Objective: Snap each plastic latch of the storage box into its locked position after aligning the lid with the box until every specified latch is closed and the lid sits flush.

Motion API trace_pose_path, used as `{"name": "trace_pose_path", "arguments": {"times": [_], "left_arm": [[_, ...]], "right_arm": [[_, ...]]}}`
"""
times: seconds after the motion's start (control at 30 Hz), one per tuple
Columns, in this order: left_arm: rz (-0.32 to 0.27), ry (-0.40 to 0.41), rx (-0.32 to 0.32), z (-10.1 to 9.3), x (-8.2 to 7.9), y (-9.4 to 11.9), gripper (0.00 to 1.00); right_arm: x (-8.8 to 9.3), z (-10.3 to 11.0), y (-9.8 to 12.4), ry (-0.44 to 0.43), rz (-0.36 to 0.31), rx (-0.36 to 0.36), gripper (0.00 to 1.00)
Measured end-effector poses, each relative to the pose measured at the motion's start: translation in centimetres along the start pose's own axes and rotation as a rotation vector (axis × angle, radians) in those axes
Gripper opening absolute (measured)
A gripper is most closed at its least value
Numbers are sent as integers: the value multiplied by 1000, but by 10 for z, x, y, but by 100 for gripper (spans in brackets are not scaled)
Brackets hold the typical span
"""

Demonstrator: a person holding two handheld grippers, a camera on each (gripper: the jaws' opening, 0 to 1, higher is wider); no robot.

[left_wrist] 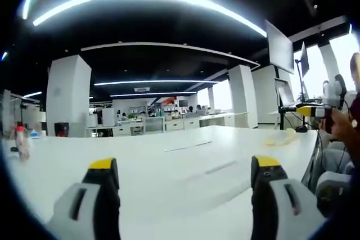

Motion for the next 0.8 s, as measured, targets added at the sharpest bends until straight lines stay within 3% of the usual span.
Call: {"name": "trace_pose_path", "arguments": {"times": [0.8], "left_arm": [[8,21,45,-10,-3,-1,97]], "right_arm": [[4,13,-2,7,15,-35,88]]}}
Point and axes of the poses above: the point that each gripper's makers call its tool centre point, and the gripper's own axes: y roughly backward along the fingers, z roughly to its left, x roughly out of its underside, the point moved 5 cm from there along y, roughly backward along the fingers, and after that the axes turned 4 degrees about x, right-handed, at the moved point
